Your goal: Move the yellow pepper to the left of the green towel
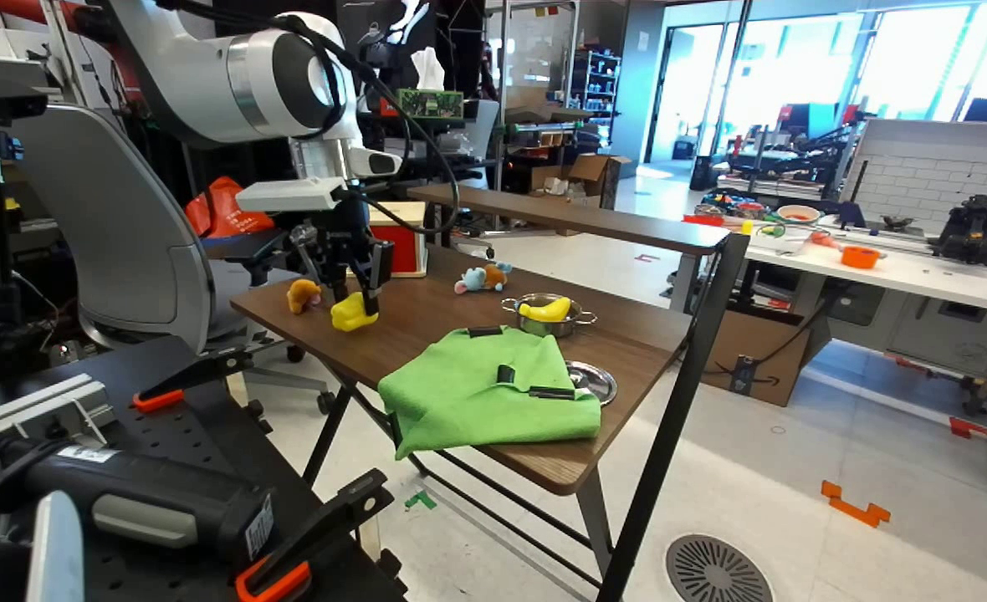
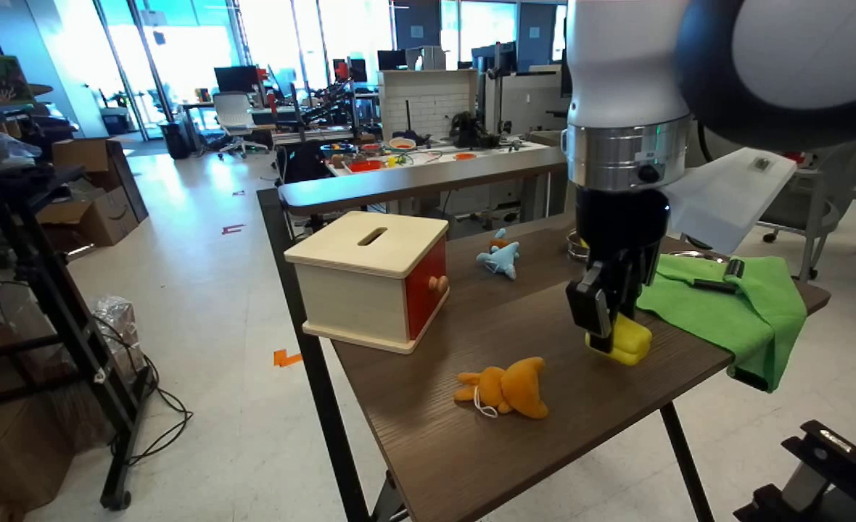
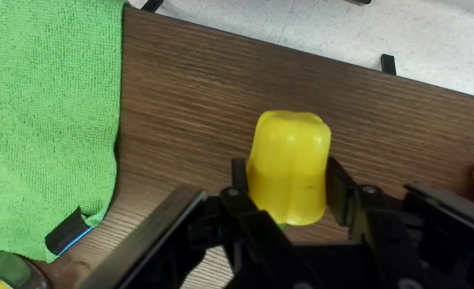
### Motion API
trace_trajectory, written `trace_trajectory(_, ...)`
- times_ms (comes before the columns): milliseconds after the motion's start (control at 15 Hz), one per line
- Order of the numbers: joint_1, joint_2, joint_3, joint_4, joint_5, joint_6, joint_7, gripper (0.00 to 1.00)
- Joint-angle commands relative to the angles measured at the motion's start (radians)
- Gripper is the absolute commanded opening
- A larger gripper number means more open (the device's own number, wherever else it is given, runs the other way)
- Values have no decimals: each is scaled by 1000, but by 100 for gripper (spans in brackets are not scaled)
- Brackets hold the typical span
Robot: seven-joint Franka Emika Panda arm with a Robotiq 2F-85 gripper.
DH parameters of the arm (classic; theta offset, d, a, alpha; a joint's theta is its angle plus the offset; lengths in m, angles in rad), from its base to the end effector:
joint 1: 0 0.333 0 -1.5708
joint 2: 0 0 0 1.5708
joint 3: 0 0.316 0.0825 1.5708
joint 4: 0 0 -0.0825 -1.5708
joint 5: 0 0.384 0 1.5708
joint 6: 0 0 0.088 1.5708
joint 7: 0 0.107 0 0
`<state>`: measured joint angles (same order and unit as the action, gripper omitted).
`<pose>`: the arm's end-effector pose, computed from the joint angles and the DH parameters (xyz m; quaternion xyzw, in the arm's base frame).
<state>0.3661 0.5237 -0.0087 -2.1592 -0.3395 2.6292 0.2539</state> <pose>0.5166 0.2013 0.1454 0.9759 0.2007 -0.0011 0.0853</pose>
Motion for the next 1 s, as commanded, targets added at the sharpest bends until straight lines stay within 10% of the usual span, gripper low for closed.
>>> trace_trajectory(0,13,3,-34,0,-44,38,26,23)
trace_trajectory(733,-19,22,-37,23,-8,26,9,23)
trace_trajectory(800,-24,21,-33,24,1,23,10,57)
trace_trajectory(933,-30,16,-30,22,7,21,7,81)
